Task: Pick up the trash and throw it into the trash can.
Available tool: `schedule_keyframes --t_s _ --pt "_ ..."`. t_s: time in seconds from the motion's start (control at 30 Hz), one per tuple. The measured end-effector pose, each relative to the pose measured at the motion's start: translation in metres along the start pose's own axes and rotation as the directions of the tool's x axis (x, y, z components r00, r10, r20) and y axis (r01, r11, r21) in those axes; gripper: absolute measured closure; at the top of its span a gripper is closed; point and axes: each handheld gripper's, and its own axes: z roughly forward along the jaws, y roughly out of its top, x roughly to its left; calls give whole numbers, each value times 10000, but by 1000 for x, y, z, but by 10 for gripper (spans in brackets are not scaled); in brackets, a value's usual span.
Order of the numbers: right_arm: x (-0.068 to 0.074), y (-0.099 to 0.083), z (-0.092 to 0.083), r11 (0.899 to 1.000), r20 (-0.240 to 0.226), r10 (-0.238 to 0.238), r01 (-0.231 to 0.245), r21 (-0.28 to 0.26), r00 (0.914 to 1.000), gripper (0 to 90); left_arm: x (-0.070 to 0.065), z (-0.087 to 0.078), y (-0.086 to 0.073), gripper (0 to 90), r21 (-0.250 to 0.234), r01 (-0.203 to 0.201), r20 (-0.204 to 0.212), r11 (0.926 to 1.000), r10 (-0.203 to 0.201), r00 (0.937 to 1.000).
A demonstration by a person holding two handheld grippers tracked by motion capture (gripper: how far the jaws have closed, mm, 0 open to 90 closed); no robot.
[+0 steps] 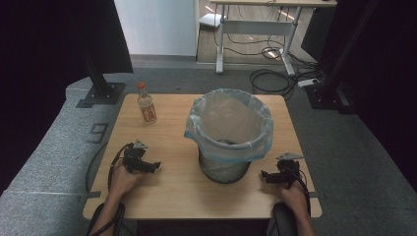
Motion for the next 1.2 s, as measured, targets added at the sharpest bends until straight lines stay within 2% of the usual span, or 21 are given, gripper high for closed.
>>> schedule_keyframes --t_s 0.3,0.47,0.67,0.83,0.97,1.2 --pt "0 0 0 10000 2 0 0 2 10000 0 15 -2 13 0 -210 264 -170 9994 -267 9995" --pt "0 0 0 10000 1 2 -2 2 10000 0 22 -2 26 0 -237 268 -230 9994 -273 9994" --pt "0 0 0 10000 1 -1 1 0 10000 0 35 -3 41 0 -538 517 -259 9972 -531 9983" --pt "0 0 0 10000 4 -1 1 2 10000 0 46 -1 53 0 -582 501 -586 9970 -535 9968" --pt "0 0 0 10000 11 0 0 10 10000 0 55 1 64 0 -639 599 -686 9962 -642 9956" --pt "0 0 0 10000 12 -2 2 7 10000 0 65 3 87 0 -887 498 -949 9948 -582 9938"
